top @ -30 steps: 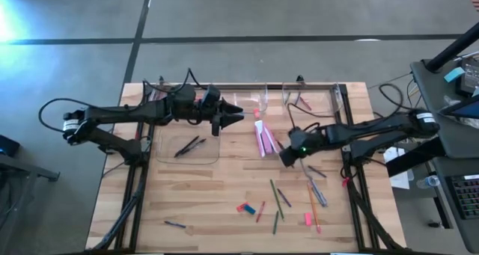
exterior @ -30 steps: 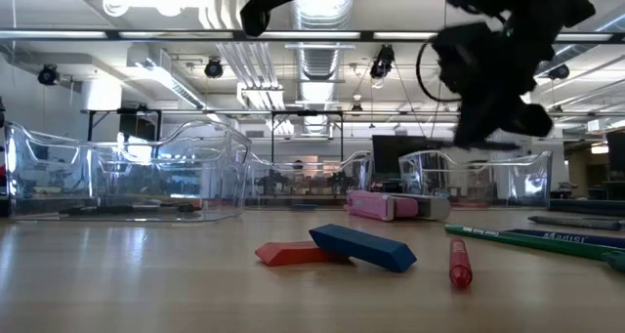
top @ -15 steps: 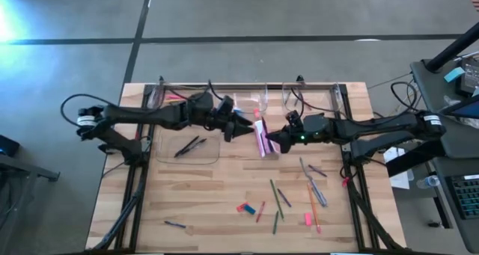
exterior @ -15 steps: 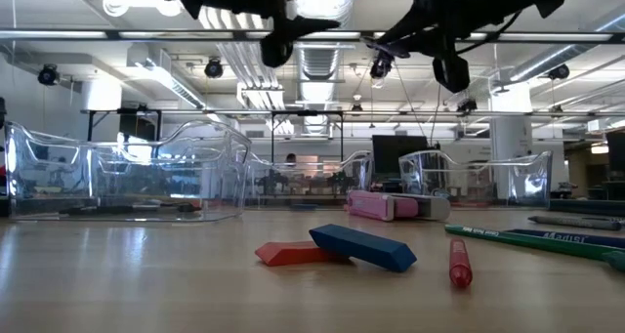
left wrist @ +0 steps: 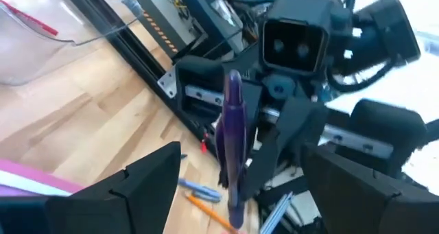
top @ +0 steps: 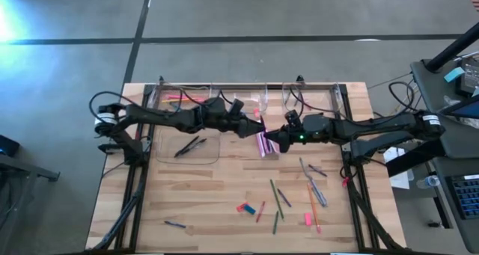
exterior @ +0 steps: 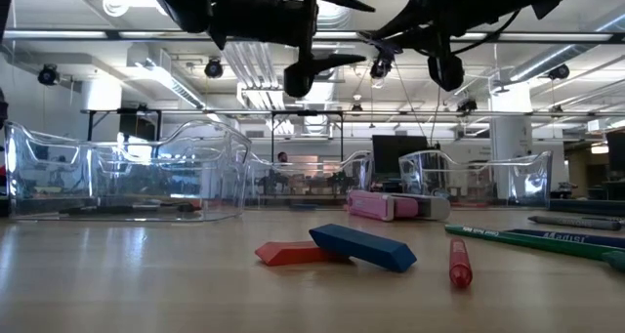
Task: Sort crayons/erasers/pens/pencils in bins
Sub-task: Put the purple pen into the bottom left transparent bin
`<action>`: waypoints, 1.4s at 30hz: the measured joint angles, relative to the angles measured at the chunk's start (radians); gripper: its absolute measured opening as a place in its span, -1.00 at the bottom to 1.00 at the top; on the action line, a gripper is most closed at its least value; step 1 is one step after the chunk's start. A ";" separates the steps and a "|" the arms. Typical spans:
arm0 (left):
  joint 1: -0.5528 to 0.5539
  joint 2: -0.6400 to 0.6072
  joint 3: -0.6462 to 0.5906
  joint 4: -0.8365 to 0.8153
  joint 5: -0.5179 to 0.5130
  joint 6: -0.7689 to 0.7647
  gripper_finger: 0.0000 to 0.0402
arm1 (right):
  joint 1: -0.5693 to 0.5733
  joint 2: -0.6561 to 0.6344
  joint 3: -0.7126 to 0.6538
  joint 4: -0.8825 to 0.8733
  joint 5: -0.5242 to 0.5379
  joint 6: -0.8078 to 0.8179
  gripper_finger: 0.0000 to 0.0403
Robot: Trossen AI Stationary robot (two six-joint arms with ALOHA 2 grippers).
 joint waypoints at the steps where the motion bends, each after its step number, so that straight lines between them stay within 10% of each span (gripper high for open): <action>1: 0.000 0.005 0.000 0.010 -0.001 -0.016 0.42 | 0.000 0.002 0.000 0.000 -0.001 0.000 -0.91; 8: 0.000 0.013 0.000 0.029 -0.055 -0.032 0.14 | 0.001 0.011 0.000 0.004 -0.007 -0.001 -0.91; 17: 0.001 0.012 0.000 0.032 -0.058 -0.029 -0.85 | 0.000 0.014 0.000 0.002 -0.006 -0.017 -0.88; 25: 0.013 -0.023 -0.001 0.023 -0.014 0.024 -0.86 | -0.015 0.014 0.001 0.003 -0.052 -0.038 -0.43; 33: 0.116 -0.325 0.014 -0.510 0.024 0.283 -0.86 | -0.046 -0.030 0.001 -0.077 -0.105 -0.052 0.04; 42: 0.123 -0.571 0.026 -1.345 -0.003 0.581 -0.86 | -0.143 -0.103 0.009 -0.180 -0.104 -0.093 0.12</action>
